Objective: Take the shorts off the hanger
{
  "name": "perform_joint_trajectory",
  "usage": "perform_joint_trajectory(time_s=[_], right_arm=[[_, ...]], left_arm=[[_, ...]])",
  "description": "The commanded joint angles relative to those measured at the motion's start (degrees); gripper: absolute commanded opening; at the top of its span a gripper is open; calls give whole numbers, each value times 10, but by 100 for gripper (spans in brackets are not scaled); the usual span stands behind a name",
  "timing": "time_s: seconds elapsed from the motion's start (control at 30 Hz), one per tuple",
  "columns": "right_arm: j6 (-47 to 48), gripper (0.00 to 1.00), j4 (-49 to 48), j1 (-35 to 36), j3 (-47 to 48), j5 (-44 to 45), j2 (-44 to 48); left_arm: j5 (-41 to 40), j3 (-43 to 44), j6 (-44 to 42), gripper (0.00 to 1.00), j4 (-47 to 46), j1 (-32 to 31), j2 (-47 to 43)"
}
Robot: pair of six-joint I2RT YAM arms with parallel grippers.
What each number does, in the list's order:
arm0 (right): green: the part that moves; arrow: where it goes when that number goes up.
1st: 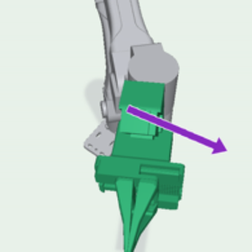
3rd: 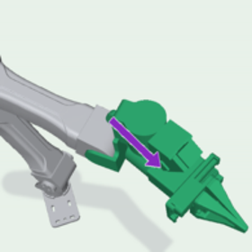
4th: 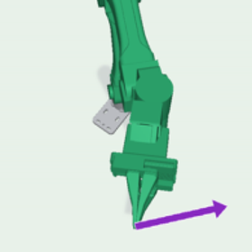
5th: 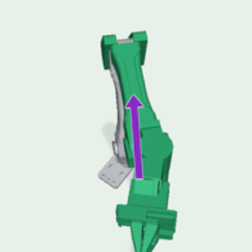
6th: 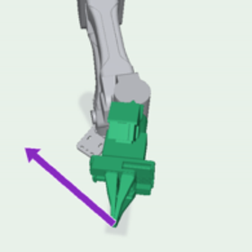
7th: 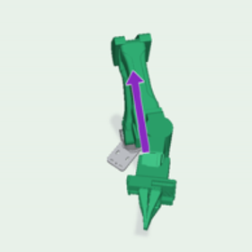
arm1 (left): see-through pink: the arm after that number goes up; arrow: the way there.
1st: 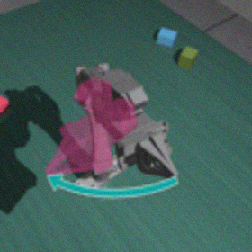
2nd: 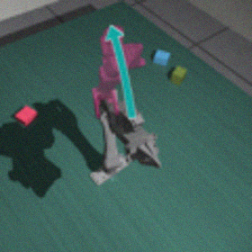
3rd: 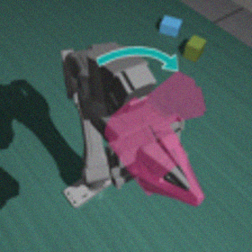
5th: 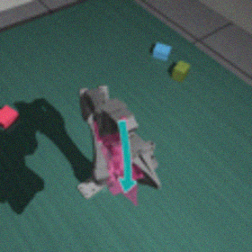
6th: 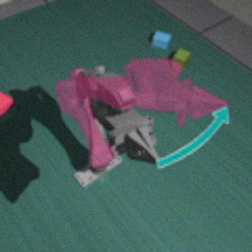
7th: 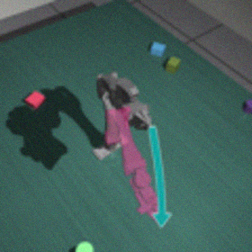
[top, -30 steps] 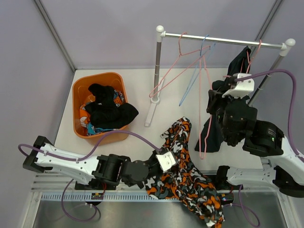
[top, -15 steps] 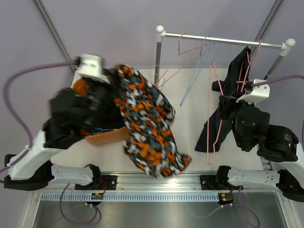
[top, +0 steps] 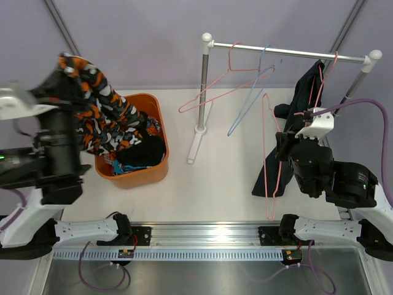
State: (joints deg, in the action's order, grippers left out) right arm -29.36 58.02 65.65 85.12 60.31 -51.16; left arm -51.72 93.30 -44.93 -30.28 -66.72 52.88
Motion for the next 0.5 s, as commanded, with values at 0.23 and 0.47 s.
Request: perform_joint_trajectory(time_s=[0.23,0.47], right_arm=[[-61,0,21,-3,-29,-13,27],[-82,0,56,-3,-31,-17,60]], left_arm=[[121,-192,400,2,285,226,47],[328,-122,723,0,540,463,180]])
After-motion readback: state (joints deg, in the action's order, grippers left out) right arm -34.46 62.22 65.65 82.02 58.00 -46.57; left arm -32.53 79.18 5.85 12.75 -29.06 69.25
